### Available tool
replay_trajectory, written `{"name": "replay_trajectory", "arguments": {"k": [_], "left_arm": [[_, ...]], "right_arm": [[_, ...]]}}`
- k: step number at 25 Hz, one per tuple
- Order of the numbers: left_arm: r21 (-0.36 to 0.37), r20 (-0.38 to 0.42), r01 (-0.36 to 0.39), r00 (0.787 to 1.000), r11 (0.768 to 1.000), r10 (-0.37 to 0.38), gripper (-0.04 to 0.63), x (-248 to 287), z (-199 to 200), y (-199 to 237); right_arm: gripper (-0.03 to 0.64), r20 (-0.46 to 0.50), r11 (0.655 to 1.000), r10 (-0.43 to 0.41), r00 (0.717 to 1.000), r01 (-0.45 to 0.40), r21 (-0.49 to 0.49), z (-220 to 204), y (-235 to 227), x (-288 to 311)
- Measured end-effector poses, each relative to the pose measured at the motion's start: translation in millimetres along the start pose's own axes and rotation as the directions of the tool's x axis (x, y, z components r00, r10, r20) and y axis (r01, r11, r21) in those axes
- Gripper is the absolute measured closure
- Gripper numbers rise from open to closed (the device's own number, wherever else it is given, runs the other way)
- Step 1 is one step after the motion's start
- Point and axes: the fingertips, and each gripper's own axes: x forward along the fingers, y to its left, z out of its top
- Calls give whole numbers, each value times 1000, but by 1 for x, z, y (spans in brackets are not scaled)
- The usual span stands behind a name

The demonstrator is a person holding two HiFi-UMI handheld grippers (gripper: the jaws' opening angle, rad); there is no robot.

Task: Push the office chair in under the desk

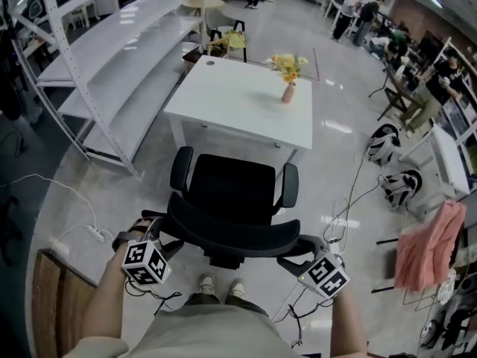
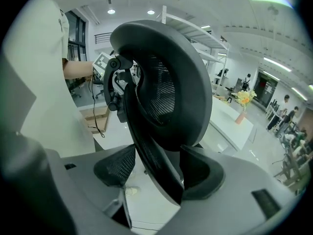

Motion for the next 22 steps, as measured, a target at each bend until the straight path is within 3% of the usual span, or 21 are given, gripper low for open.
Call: {"name": "replay_trajectory", "arguments": {"k": [22], "left_arm": [[-48, -18, 15, 1000, 999, -16, 354, 34, 4, 58]], "right_arm": [[325, 44, 1000, 8, 999, -7, -20, 21, -61, 26]]}}
